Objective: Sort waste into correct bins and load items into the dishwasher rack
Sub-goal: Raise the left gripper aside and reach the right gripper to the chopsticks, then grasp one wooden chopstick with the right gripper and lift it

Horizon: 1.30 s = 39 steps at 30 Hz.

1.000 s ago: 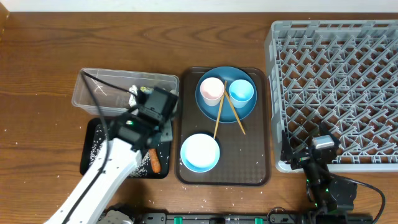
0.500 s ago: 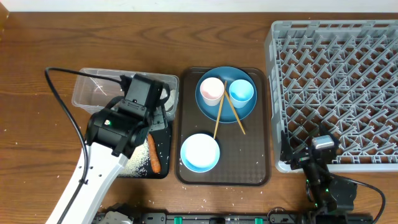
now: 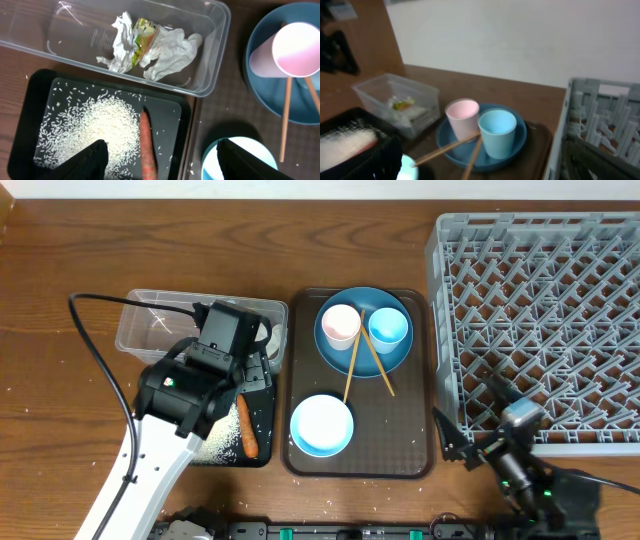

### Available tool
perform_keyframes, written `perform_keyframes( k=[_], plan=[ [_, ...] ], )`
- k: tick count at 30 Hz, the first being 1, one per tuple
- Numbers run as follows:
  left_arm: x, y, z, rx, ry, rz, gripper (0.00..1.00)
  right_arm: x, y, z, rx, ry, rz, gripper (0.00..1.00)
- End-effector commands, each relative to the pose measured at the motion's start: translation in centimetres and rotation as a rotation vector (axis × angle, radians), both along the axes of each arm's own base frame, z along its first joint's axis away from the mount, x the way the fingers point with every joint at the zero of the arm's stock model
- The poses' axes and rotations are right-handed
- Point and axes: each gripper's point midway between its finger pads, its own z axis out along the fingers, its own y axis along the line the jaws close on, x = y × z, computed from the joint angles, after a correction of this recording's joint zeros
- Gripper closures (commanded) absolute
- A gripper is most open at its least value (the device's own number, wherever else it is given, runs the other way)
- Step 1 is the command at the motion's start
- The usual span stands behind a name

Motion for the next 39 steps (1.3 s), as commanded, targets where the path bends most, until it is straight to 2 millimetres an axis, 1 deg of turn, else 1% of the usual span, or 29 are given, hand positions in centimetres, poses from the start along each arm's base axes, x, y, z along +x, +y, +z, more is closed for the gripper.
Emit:
perform_keyframes(
  k=[1, 4, 5, 6, 8, 10, 13, 15, 17, 19, 21, 24, 25, 27, 29, 30, 31, 34, 37, 39],
  plan=[
    [0.0, 0.0, 0.3, -0.013, -0.011, 0.003, 0.23, -0.7, 0.3, 5.8, 0.026, 0.011, 0.022, 0.01],
    [0.0, 0.0, 0.2, -0.011, -0.007, 0.003, 0.20, -0.1, 0.3, 8.5, 0.028, 0.141, 0.020, 0.01],
    [0.0, 0.0, 0.2, -0.011, -0.006, 0.003, 0.19, 0.2, 0.3, 9.1, 0.028, 0.191, 0.020, 0.01],
    [0.1, 0.0, 0.1, -0.010, -0.005, 0.003, 0.15, 0.6, 0.3, 9.7, 0.029, 0.254, 0.024, 0.01],
    [0.1, 0.0, 0.1, -0.010, -0.005, 0.003, 0.13, 1.4, 0.6, 10.4, 0.033, 0.374, 0.037, 0.01],
    [0.1, 0.0, 0.1, -0.009, -0.005, 0.002, 0.12, 2.2, 1.0, 10.5, 0.037, 0.494, 0.060, 0.01],
    [0.1, -0.1, 0.2, -0.031, -0.009, 0.028, 0.02, 3.5, 2.6, 9.8, 0.030, 0.649, 0.125, 0.01],
    [0.1, -0.2, 0.5, -0.079, -0.010, 0.044, 0.00, 4.5, 4.0, 8.6, 0.012, 0.717, 0.173, 0.01],
    [0.3, 0.0, 1.2, -0.128, -0.020, 0.061, 0.00, 5.3, 5.6, 6.8, -0.010, 0.781, 0.221, 0.01],
    [0.5, 1.1, 1.9, -0.165, -0.038, 0.101, 0.00, 6.2, 6.8, 5.4, -0.011, 0.842, 0.251, 0.01],
    [0.8, 2.4, 2.5, -0.199, -0.061, 0.151, 0.00, 6.4, 8.1, 3.8, 0.021, 0.938, 0.284, 0.01],
    [0.9, 4.2, 2.8, -0.233, -0.070, 0.216, 0.00, 7.3, 9.4, 1.8, 0.024, 1.010, 0.332, 0.01],
    [0.9, 4.7, 2.7, -0.233, -0.067, 0.232, 0.00, 7.6, 9.6, 1.1, 0.017, 1.031, 0.327, 0.05],
    [0.5, 5.4, 2.3, -0.228, -0.046, 0.258, 0.00, 8.4, 9.6, -1.0, -0.015, 1.082, 0.294, 0.23],
    [0.2, 5.6, 2.0, -0.223, -0.025, 0.269, 0.00, 9.1, 9.1, -3.3, -0.081, 1.122, 0.217, 0.44],
    [0.0, 5.6, 1.9, -0.222, -0.016, 0.270, 0.00, 9.3, 8.8, -4.3, -0.115, 1.138, 0.178, 0.53],
    [0.0, 5.6, 1.8, -0.220, -0.011, 0.270, 0.00, 9.5, 8.4, -5.4, -0.154, 1.159, 0.127, 0.56],
    [0.0, 5.6, 1.7, -0.220, -0.010, 0.271, 0.00, 9.9, 7.9, -7.7, -0.241, 1.191, 0.015, 0.56],
    [0.0, 5.6, 1.7, -0.220, -0.010, 0.271, 0.00, 10.3, 7.9, -8.8, -0.330, 1.167, -0.044, 0.55],
    [0.0, 5.6, 1.7, -0.220, -0.010, 0.271, 0.00, 10.7, 7.6, -9.3, -0.389, 1.136, -0.091, 0.61]
  ],
)
